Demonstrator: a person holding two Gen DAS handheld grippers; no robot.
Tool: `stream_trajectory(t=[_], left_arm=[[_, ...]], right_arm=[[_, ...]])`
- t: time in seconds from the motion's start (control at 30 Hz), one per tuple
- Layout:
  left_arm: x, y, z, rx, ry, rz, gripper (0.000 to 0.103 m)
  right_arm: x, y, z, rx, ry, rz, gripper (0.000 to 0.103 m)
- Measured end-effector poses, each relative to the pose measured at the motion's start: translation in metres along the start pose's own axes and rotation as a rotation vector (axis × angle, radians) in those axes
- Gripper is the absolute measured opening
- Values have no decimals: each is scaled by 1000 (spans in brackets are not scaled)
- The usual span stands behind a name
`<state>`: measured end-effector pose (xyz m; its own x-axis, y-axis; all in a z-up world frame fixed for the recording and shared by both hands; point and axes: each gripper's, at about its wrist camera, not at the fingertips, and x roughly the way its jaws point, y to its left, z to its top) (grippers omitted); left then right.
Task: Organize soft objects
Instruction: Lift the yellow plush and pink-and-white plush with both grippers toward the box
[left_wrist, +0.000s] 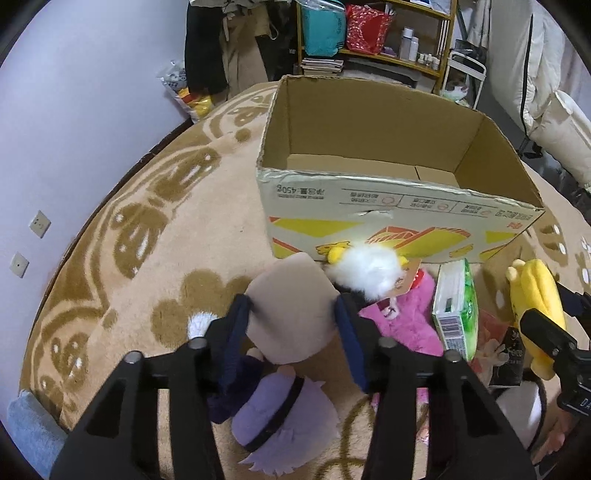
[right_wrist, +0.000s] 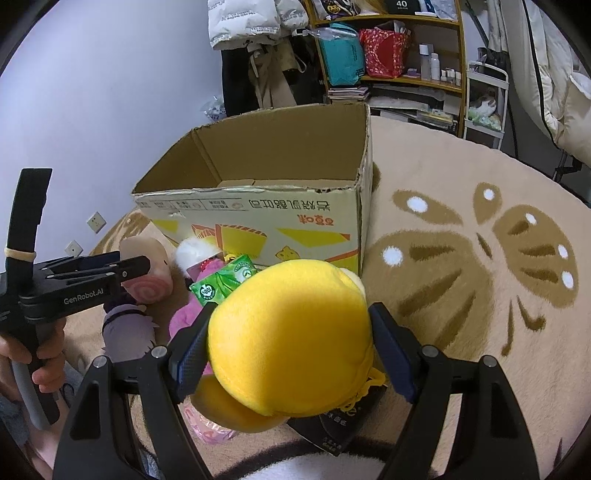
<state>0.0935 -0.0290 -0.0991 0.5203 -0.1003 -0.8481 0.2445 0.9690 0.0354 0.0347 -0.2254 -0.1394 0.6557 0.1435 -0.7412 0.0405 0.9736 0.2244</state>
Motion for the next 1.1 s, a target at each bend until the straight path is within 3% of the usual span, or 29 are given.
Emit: stream_trajectory(t=[0.07, 0.27, 0.5, 0.7, 1.0, 1.1], left_arm=[[-1, -1, 0, 2, -7, -5, 35], [0, -2, 0, -2, 1, -28, 24], [-14, 2, 3, -27, -46, -20, 23], [-39, 5, 5, -48, -98, -8, 22], [-71, 10, 16, -40, -182, -38, 22], [-93, 13, 27, -36, -263, -42, 22]], right_arm=[[1, 0, -1, -1, 2, -3, 85], [2, 1, -1, -4, -3, -2, 85], [-12, 3, 2, -21, -76, -4, 85], [-42, 11, 10, -35, -221, 55, 84], [-49, 14, 21, -36, -263, 71, 84], [-53, 12, 26, -34, -299, 81, 84]])
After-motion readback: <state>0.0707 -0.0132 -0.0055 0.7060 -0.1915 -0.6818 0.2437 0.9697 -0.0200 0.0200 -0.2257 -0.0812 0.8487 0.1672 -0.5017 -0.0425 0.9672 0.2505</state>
